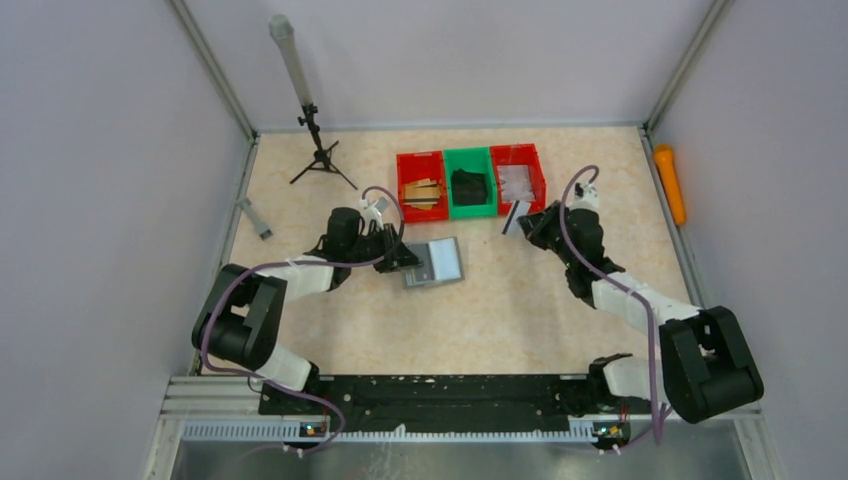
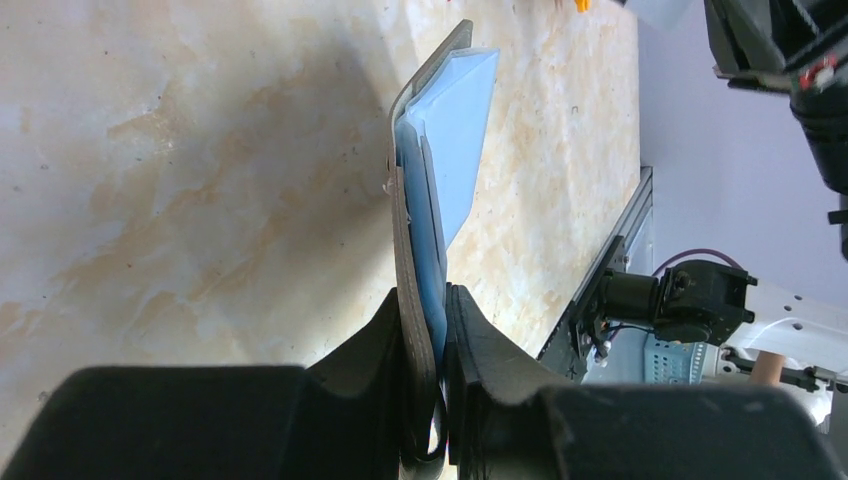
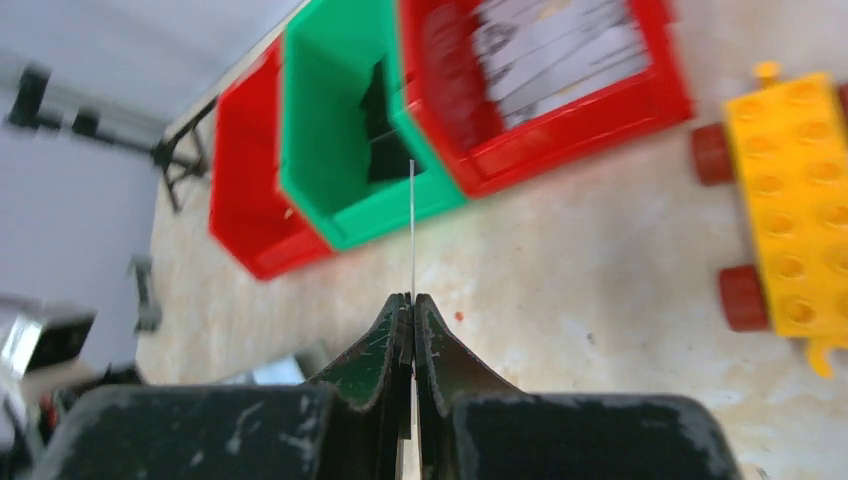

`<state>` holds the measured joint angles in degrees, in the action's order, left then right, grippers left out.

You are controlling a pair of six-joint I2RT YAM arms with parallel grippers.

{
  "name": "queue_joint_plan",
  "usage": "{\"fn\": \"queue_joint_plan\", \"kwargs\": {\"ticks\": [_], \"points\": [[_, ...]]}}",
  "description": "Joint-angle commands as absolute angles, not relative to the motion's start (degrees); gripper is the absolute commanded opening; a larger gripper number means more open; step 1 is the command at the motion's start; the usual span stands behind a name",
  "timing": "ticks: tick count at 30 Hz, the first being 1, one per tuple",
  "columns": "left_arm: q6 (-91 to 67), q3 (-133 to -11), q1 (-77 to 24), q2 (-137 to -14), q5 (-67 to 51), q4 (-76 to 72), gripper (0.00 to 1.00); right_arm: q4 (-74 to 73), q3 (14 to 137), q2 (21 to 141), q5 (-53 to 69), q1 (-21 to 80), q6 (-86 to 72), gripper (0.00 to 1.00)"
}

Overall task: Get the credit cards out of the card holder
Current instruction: Place the credit card in the storage box.

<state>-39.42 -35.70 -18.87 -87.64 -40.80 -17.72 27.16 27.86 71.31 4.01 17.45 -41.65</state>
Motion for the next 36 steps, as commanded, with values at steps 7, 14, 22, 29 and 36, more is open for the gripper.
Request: {"fn": "queue_joint_plan", "kwargs": {"ticks": [7, 14, 22, 29, 36], "points": [[-38.06, -37.69, -19.33, -84.9, -40.41, -18.67, 0.19, 6.74, 45.34, 77.84, -25.07, 17.29, -75.41, 0.0], [-38.06, -37.75, -19.33, -85.11, -40.37, -18.57, 0.17, 8.78, 51.73, 86.66, -26.27, 17.36, -87.78, 0.0], [-38.3, -37.98, -19.42, -85.73, -40.42, -18.4, 0.17, 15.2, 57.03, 95.27, -27.41, 17.69, -92.9, 0.0], [-38.17, -38.31, -19.4, -85.5, -40.62, -17.99, 0.15, 17.46, 60.81, 101.98, -30.1, 18.45, -95.62, 0.0], [-37.77, -38.47, -19.4, -85.47, -40.27, -17.43, 0.15, 17.19, 66.8, 107.84, -32.05, 19.59, -95.73, 0.0]]}}
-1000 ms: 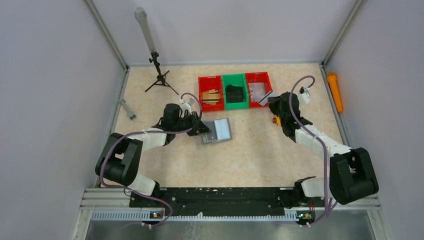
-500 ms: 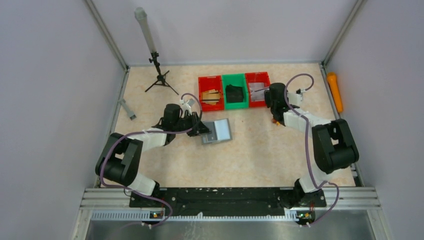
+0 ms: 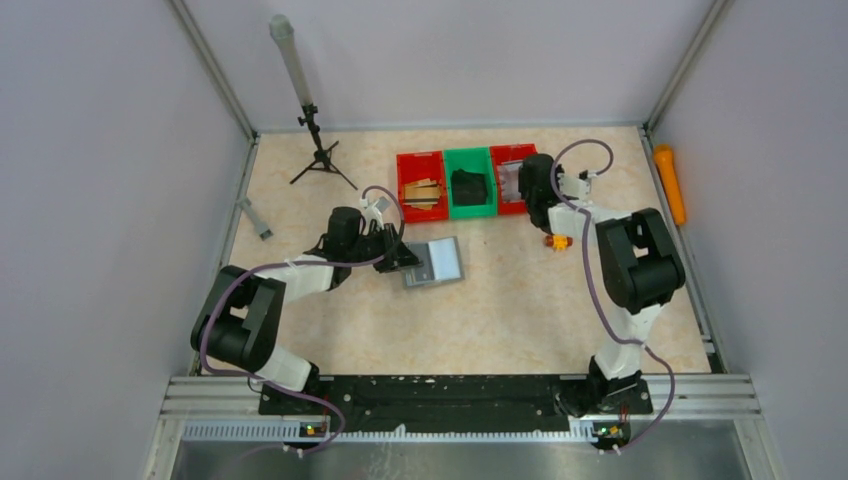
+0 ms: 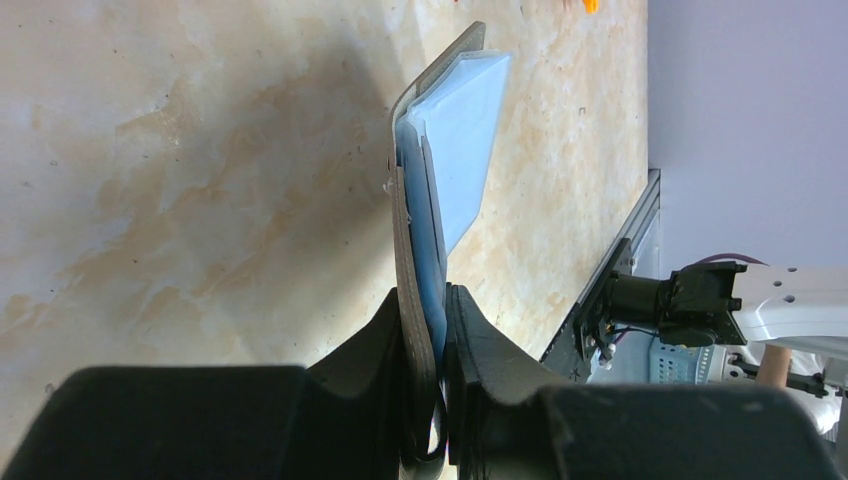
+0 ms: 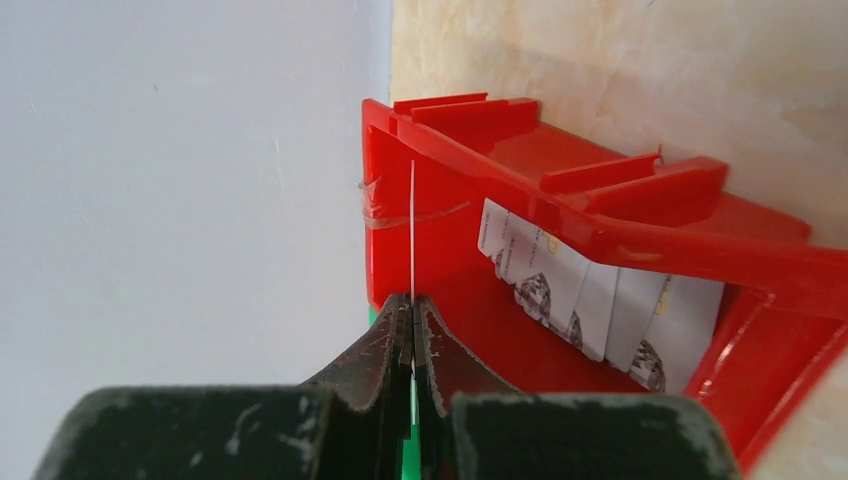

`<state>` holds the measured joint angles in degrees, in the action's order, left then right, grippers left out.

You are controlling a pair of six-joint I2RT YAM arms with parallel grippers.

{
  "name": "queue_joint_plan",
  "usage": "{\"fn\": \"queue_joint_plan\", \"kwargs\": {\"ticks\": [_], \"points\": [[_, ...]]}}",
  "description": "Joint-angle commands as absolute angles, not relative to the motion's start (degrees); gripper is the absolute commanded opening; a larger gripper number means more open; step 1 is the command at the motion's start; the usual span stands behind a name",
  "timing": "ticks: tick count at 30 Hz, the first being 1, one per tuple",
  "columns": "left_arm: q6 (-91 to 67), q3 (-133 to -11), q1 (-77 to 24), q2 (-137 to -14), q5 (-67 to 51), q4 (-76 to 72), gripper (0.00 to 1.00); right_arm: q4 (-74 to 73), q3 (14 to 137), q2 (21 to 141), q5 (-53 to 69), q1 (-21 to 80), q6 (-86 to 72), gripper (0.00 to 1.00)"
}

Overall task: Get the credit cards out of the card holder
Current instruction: Place the credit card in the storage box, then place the card holder at the center of the board.

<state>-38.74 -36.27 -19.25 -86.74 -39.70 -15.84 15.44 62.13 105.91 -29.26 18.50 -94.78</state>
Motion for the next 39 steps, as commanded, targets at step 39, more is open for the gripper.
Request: {"fn": "queue_joint_plan", "kwargs": {"ticks": [39], "points": [[-36.34, -40.43, -19.42, -88.02, -40.19, -14.61, 0.18, 31.57, 55.08, 95.81, -6.87, 22.03, -44.04, 0.36]]}}
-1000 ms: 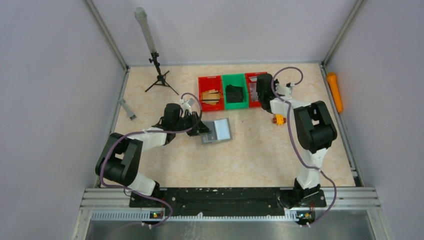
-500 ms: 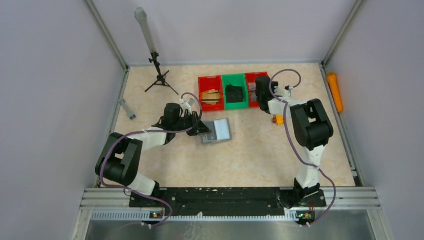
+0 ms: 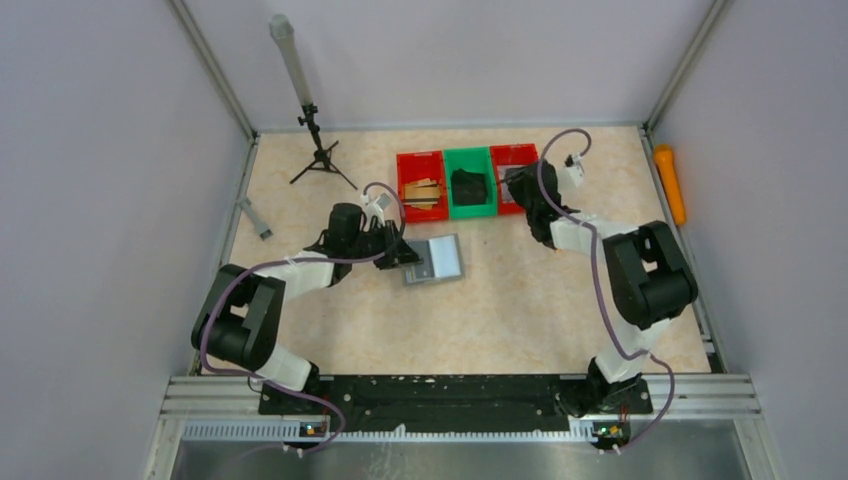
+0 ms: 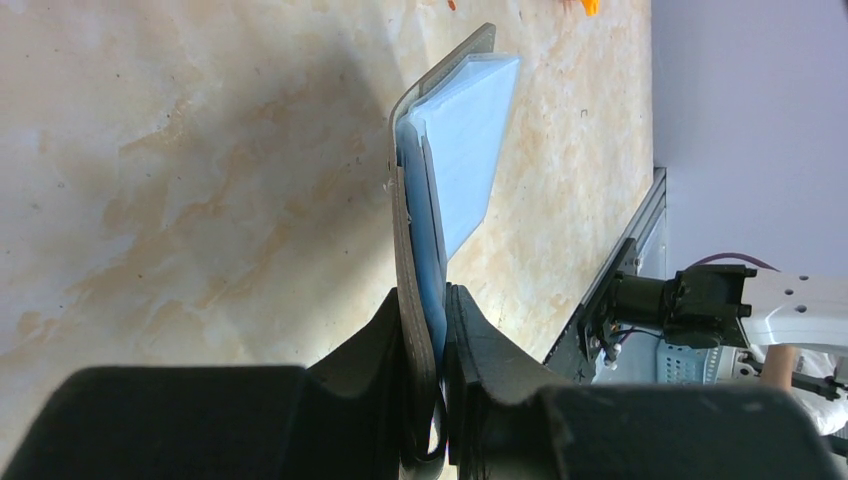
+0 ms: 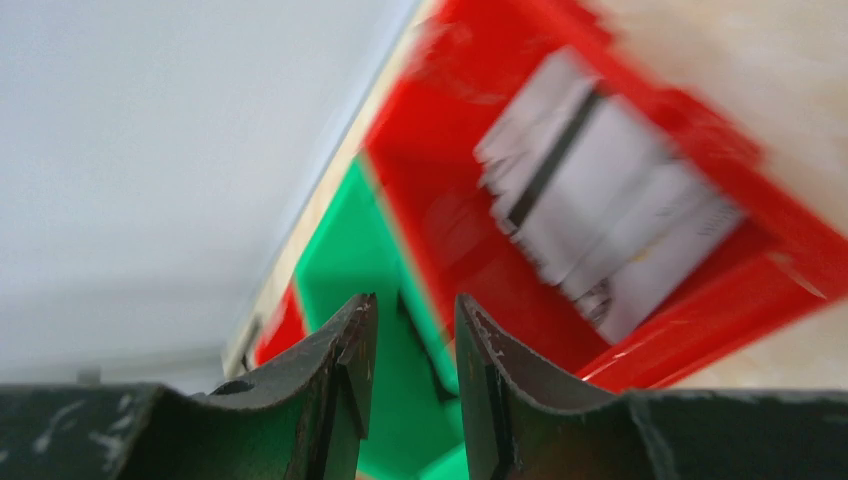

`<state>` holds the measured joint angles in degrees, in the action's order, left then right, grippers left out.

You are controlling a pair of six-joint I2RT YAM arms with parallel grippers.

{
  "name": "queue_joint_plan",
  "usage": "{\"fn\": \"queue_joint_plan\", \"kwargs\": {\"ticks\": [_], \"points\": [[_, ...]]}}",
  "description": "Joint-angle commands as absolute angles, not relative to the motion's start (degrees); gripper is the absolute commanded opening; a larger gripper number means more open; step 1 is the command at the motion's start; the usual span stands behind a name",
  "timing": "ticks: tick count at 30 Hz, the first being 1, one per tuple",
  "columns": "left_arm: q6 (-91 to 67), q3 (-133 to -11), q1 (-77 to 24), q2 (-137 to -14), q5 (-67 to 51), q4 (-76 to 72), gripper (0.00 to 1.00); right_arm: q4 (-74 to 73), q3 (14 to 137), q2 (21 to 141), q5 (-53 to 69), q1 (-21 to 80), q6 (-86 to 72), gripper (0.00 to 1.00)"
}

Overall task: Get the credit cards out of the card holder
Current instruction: Place the card holder at the center of the board.

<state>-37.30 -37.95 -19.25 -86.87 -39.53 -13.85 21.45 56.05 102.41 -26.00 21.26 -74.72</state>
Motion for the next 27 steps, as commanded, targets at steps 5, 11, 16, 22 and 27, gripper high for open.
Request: {"fn": "queue_joint_plan", "kwargs": {"ticks": [5, 11, 16, 22, 27], "points": [[-35.59, -40.86, -19.47, -88.35, -39.62, -13.5, 0.22, 29.6, 50.17, 92.15, 15.07, 23.08, -39.06, 0.36], [-34.66, -41.14, -19.46, -88.65, -40.1, -13.06, 0.3, 29.54, 44.32, 86.64, 20.0, 29.27, -33.02, 0.56], [-34.21, -41.23, -19.5, -88.81, -39.9, -12.78, 0.35, 23.37, 41.61, 79.0, 13.54, 32.92, -27.53, 0.62], [-34.1, -41.56, -19.5, -89.15, -39.61, -12.15, 0.38, 21.51, 34.16, 75.27, 3.65, 31.88, -38.83, 0.97], [-33.84, -41.9, -19.5, -89.54, -39.44, -11.26, 0.37, 24.54, 34.5, 77.99, 8.17, 33.34, -33.23, 0.83]]}}
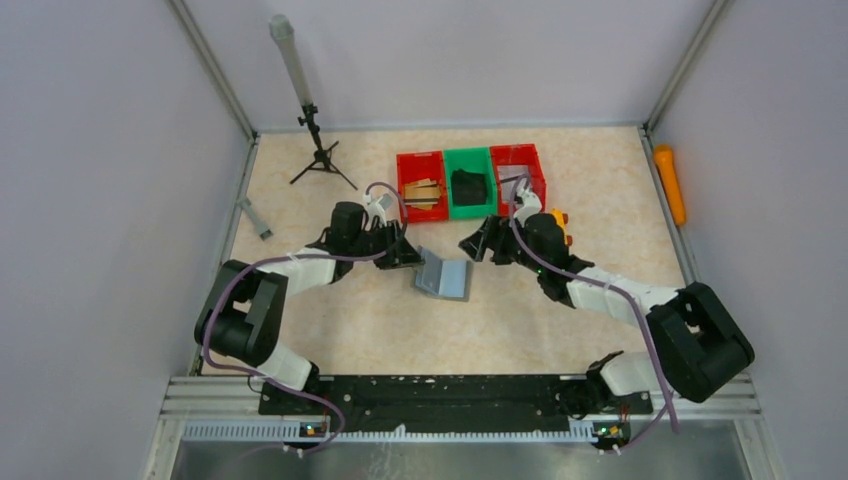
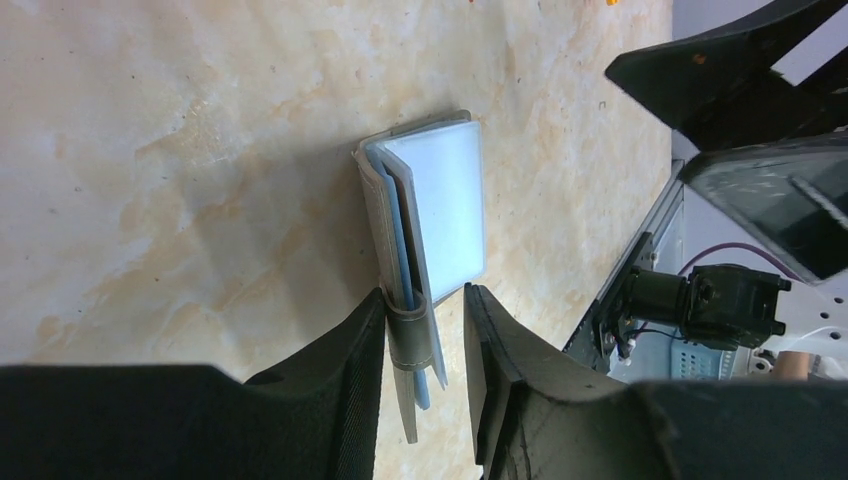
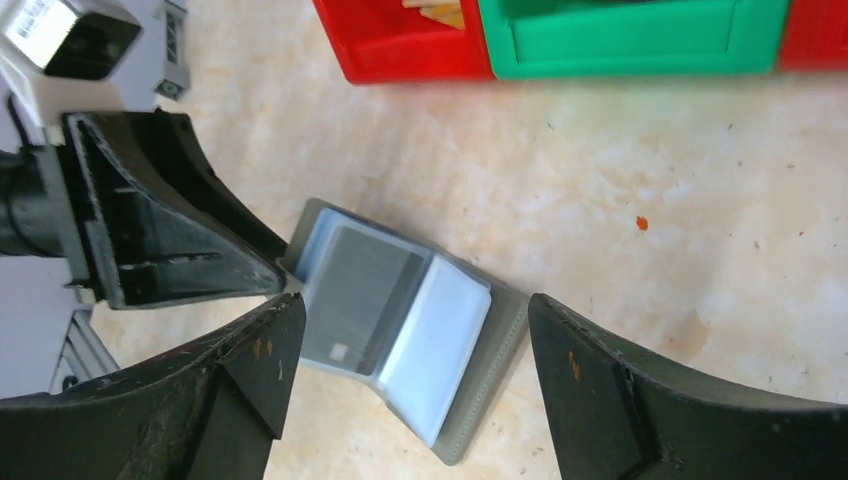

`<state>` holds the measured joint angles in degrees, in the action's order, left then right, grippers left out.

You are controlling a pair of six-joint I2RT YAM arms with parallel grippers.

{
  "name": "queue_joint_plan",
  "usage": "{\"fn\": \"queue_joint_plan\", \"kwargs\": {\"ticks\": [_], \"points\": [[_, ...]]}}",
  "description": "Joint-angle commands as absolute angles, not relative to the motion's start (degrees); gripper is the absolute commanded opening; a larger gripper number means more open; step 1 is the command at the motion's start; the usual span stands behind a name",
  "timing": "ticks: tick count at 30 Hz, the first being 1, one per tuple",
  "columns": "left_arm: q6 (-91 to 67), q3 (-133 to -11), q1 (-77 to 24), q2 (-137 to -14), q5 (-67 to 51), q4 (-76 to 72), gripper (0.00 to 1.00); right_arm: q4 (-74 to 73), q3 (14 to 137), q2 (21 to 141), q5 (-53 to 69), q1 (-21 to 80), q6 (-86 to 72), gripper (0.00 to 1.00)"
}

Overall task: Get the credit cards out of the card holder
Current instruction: Place the card holder at the center of the board, then remove the credit card from the card holder.

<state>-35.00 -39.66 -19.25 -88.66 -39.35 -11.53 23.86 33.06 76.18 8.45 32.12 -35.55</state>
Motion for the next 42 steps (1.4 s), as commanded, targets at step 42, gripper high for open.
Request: {"fn": "queue_joint_plan", "kwargs": {"ticks": [42], "points": [[-38.14, -40.71, -19.46, -90.4, -46.7, -18.98, 0.02, 20.1, 44.56, 98.99, 20.67, 36.83, -35.28, 0.44]]}}
